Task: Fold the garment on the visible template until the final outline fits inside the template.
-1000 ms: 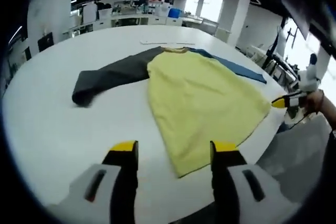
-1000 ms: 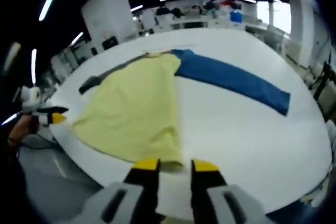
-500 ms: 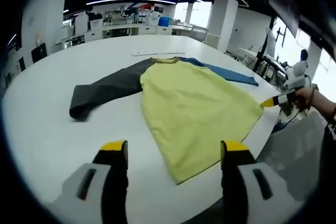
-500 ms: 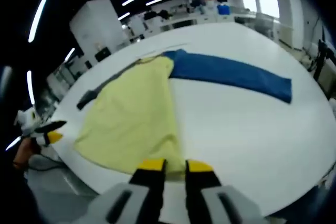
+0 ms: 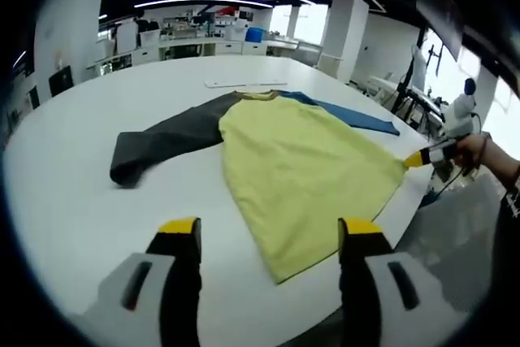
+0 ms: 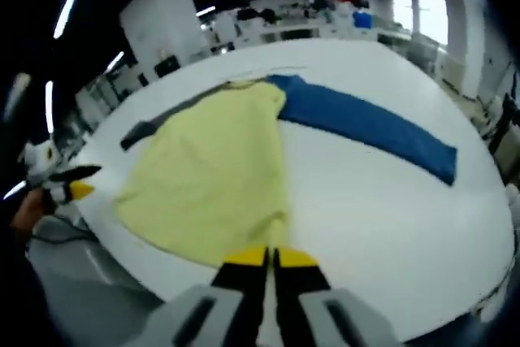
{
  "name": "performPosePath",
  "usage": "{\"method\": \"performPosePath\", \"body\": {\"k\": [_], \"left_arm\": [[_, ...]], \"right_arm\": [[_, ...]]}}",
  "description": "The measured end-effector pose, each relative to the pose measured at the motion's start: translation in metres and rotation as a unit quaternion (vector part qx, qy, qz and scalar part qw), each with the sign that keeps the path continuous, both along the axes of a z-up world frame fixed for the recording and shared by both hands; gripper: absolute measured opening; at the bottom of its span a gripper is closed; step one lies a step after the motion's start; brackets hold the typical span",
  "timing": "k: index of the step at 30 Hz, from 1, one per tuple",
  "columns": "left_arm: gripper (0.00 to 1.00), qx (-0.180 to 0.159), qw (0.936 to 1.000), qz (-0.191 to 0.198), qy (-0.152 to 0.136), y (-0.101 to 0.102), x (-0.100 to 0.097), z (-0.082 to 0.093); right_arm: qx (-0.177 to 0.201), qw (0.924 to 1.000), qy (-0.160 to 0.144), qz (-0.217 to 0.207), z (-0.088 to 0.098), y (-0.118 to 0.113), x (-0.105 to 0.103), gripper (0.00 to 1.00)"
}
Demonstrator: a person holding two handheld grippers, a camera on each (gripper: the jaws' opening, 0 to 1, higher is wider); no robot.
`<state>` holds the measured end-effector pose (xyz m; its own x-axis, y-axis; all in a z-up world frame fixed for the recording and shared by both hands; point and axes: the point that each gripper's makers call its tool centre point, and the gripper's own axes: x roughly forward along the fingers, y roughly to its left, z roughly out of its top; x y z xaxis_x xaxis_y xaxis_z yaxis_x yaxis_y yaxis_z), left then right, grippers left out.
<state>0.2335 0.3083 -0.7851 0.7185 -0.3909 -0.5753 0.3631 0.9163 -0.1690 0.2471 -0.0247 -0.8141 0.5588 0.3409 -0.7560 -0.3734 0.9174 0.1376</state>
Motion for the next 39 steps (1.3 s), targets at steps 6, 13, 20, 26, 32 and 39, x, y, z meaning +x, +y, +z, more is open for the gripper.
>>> {"method": "performPosePath", "body": {"k": [6,13,20,26,32,39], "left_arm": [[0.64,-0.002,1.0000,0.002,-0.002,0.000,-0.001,0.001],[0.63,-0.005,1.0000,0.006,-0.002,0.002,-0.002,0.002],[0.63,-0.010,0.9998,0.015,-0.001,0.006,-0.002,0.001],[0.62,-0.013,0.9997,0.020,-0.001,0.009,-0.002,0.002],[0.62,-0.014,0.9997,0.022,0.000,0.010,-0.001,0.001],[0.63,-0.015,0.9997,0.020,0.001,0.007,-0.002,0.002]], "right_arm": [[-0.009,0.9981,-0.026,0.055,0.019,0.033,-0.001,0.00],[-0.001,0.9935,-0.026,0.111,0.014,0.069,-0.003,0.00],[-0.017,0.9873,-0.001,0.158,-0.007,0.083,-0.007,0.00],[-0.025,0.9839,0.014,0.176,-0.019,0.086,-0.012,0.00],[-0.026,0.9828,0.021,0.182,-0.023,0.085,-0.013,0.00],[0.023,0.9899,0.038,0.134,-0.017,0.086,-0.015,0.04]]}}
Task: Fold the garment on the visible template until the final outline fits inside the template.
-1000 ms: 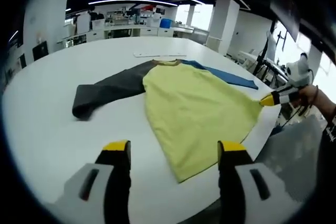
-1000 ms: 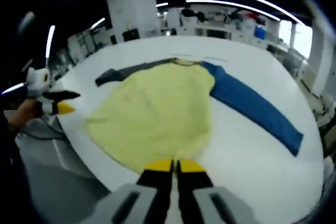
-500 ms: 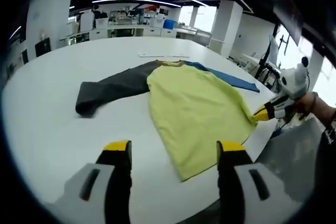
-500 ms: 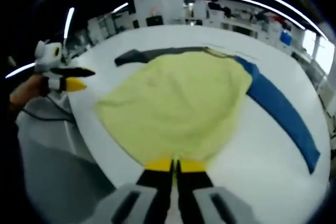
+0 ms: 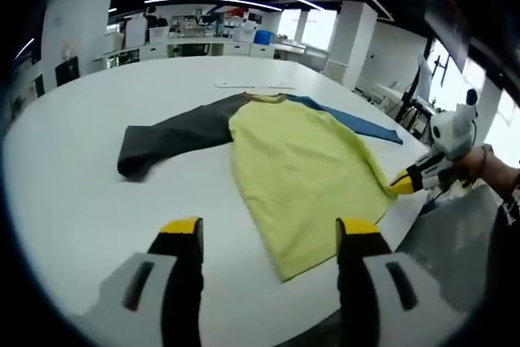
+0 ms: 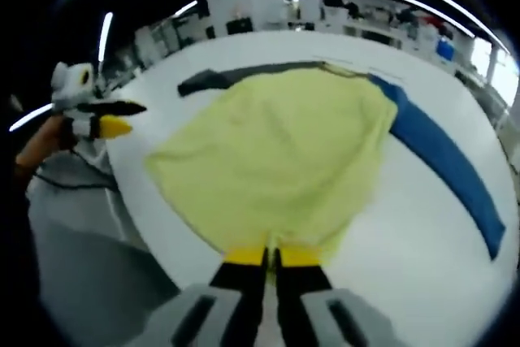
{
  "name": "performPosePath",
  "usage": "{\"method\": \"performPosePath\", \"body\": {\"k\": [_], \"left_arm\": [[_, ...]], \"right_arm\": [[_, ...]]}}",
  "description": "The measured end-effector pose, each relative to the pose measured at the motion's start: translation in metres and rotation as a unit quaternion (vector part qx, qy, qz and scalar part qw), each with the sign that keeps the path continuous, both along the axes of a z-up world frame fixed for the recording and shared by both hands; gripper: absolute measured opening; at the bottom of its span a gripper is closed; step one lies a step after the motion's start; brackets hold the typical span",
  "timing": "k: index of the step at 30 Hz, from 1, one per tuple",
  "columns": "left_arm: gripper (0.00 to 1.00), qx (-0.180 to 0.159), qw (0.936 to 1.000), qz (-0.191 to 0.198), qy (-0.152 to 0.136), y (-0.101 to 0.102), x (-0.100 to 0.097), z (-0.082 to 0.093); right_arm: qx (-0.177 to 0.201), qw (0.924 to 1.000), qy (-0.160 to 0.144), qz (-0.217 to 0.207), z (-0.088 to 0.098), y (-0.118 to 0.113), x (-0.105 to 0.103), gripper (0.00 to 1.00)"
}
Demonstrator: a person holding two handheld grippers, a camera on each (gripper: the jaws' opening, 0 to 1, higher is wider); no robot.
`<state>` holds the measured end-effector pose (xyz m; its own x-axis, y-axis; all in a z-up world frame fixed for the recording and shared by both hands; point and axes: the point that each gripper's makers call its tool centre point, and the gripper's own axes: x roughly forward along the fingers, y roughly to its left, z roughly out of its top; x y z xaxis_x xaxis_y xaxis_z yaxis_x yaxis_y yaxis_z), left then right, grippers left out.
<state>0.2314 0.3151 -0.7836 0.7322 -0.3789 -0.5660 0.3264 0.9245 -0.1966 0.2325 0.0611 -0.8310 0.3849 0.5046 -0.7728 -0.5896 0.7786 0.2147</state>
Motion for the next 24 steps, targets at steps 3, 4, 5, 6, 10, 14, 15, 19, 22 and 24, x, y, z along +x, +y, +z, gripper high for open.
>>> {"method": "performPosePath", "body": {"k": [3,4,5,6,10,14,15,19,22,24], "left_arm": [[0.63,0.000,1.0000,-0.001,0.001,-0.001,-0.001,0.000],[0.64,0.000,1.0000,-0.001,0.002,-0.002,-0.002,-0.001],[0.63,0.000,1.0000,-0.001,0.003,-0.002,-0.002,-0.002],[0.63,0.000,1.0000,-0.001,0.005,-0.002,-0.003,-0.003],[0.62,-0.003,0.9999,0.005,0.013,-0.002,-0.003,-0.009],[0.58,-0.002,0.9996,0.012,0.026,-0.004,-0.005,-0.018],[0.56,-0.002,0.9996,0.012,0.026,-0.006,-0.006,-0.020],[0.51,0.021,0.9989,-0.001,0.041,-0.009,-0.010,-0.031],[0.47,0.021,0.9982,-0.002,0.057,-0.012,-0.013,-0.037],[0.45,0.025,0.9976,-0.007,0.065,-0.014,-0.015,-0.040]], "right_arm": [[0.004,0.9998,-0.002,-0.017,0.005,-0.007,0.001,0.10],[0.003,0.9998,-0.001,-0.020,0.006,-0.009,0.001,0.11],[0.003,0.9997,0.000,-0.023,0.007,-0.010,0.000,0.11],[0.004,0.9995,0.003,-0.032,0.008,-0.013,0.000,0.12],[0.014,0.9968,0.025,-0.074,0.008,-0.019,-0.003,0.12],[0.023,0.9920,0.055,-0.111,0.001,-0.020,-0.006,0.13],[0.028,0.9916,0.055,-0.114,0.001,-0.018,-0.005,0.12],[0.030,0.9889,0.064,-0.131,-0.004,-0.015,-0.005,0.11],[0.026,0.9869,0.071,-0.143,-0.008,-0.016,-0.004,0.10],[0.030,0.9859,0.073,-0.148,-0.007,-0.014,-0.005,0.08]]}}
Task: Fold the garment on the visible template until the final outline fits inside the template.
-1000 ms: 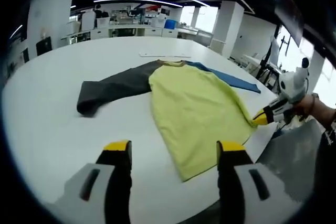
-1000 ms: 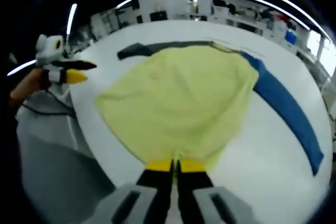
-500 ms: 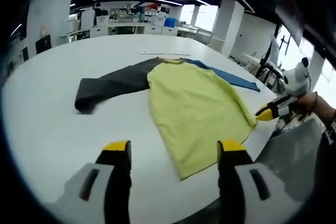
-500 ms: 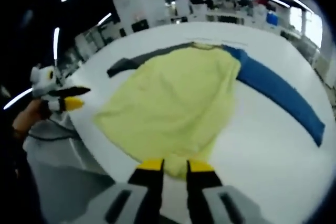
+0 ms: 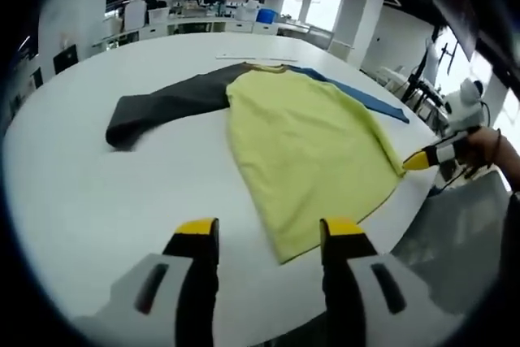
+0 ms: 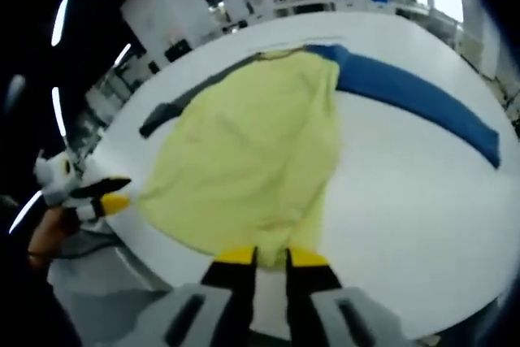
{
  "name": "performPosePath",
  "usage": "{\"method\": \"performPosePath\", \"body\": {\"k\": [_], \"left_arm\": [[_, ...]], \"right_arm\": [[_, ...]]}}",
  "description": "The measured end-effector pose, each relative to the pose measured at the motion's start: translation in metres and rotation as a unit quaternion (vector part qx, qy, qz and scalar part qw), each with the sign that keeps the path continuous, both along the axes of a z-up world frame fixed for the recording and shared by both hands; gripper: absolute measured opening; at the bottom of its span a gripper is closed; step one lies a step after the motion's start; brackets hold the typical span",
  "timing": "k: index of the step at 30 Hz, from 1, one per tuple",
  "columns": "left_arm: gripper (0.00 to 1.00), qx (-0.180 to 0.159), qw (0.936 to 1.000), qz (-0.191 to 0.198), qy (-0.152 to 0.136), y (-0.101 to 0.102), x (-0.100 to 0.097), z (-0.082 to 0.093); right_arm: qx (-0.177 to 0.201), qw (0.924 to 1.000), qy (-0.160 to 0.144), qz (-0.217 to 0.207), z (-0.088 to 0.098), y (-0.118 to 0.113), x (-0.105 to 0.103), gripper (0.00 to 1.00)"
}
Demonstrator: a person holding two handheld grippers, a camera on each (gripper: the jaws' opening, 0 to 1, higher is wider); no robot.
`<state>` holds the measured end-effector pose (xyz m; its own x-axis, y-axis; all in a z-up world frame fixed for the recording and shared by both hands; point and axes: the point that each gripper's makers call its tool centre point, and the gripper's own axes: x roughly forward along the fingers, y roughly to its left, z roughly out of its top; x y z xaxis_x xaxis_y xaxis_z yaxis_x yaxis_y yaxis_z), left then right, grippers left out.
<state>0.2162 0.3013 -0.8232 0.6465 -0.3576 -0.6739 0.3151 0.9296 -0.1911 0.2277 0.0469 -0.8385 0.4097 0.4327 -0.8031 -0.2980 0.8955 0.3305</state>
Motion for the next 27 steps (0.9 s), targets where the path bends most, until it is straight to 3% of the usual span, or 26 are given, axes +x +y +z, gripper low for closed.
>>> {"method": "performPosePath", "body": {"k": [5,18,24,27], "left_arm": [[0.35,0.034,0.9991,-0.010,0.025,0.002,-0.005,-0.011],[0.16,0.007,0.9989,-0.004,0.046,-0.006,-0.004,-0.014],[0.04,-0.010,0.9976,0.005,0.068,-0.009,-0.007,-0.017],[0.00,-0.008,0.9972,0.000,0.075,-0.008,-0.008,-0.018]], "right_arm": [[0.012,0.9998,0.009,-0.013,-0.003,0.001,0.000,0.04],[0.039,0.9983,0.011,-0.042,-0.001,-0.002,0.003,0.00],[0.043,0.9984,-0.004,-0.037,0.011,-0.007,0.004,0.00],[0.027,0.9991,-0.022,-0.024,0.017,-0.014,0.006,0.00]]}}
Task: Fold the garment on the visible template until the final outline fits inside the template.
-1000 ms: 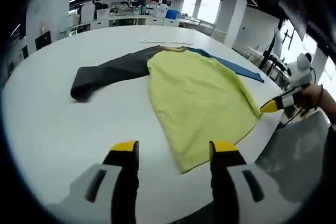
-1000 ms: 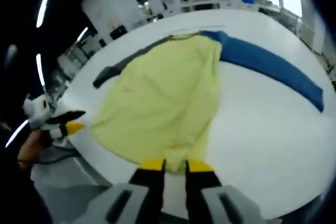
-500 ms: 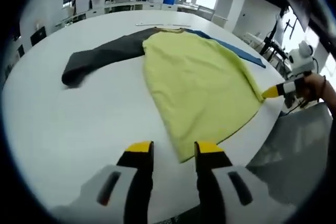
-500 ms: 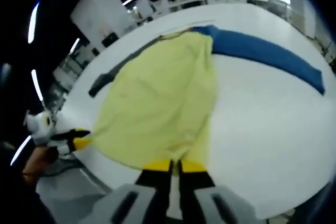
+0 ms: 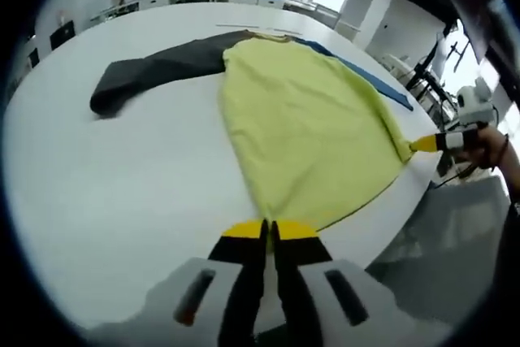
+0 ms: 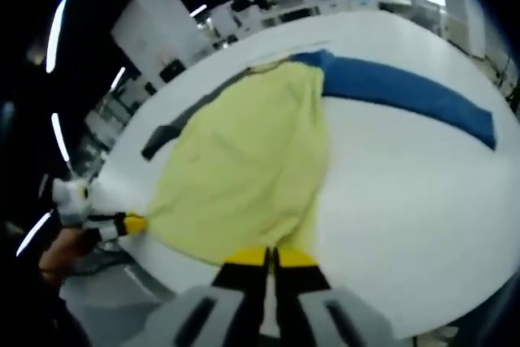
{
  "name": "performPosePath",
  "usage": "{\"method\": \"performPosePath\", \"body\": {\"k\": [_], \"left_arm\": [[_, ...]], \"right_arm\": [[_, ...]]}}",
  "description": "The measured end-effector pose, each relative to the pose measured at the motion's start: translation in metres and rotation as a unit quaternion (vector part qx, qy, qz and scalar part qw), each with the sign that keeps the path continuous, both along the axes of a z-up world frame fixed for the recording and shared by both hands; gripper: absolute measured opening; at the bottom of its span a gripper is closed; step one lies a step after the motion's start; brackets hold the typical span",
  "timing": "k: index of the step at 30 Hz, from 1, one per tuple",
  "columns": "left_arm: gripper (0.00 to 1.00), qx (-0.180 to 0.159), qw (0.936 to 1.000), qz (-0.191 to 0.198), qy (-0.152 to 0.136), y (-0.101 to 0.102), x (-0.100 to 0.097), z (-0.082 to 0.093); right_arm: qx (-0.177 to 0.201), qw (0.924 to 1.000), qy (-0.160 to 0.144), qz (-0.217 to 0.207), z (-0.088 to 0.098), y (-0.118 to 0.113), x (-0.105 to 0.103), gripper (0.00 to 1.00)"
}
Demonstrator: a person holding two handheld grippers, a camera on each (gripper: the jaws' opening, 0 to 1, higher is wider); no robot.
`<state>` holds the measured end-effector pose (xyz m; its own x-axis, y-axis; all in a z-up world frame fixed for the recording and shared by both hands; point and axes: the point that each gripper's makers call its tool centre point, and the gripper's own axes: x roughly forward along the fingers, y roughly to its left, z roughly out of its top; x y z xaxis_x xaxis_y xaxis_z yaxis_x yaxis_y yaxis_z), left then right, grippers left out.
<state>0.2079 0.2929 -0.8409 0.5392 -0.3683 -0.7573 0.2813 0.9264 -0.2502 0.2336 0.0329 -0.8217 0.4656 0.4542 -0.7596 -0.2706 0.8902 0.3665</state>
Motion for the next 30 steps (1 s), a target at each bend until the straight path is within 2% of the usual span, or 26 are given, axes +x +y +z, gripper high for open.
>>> {"method": "performPosePath", "body": {"k": [9,18,25,30], "left_arm": [[0.00,0.007,0.9996,-0.015,-0.023,0.003,-0.002,0.020],[0.00,0.013,0.9998,0.003,-0.017,0.018,-0.003,0.024],[0.00,0.013,0.9998,0.012,0.009,0.023,-0.013,0.017],[0.00,0.022,0.9994,0.014,0.023,0.025,-0.019,0.009]], "right_arm": [[-0.065,0.9972,-0.036,0.004,0.014,-0.040,0.005,0.00],[-0.111,0.9927,-0.047,-0.006,0.014,-0.077,0.006,0.00],[-0.108,0.9933,-0.040,-0.011,0.007,-0.080,0.000,0.00],[-0.116,0.9930,-0.023,-0.002,-0.005,-0.079,-0.008,0.00]]}}
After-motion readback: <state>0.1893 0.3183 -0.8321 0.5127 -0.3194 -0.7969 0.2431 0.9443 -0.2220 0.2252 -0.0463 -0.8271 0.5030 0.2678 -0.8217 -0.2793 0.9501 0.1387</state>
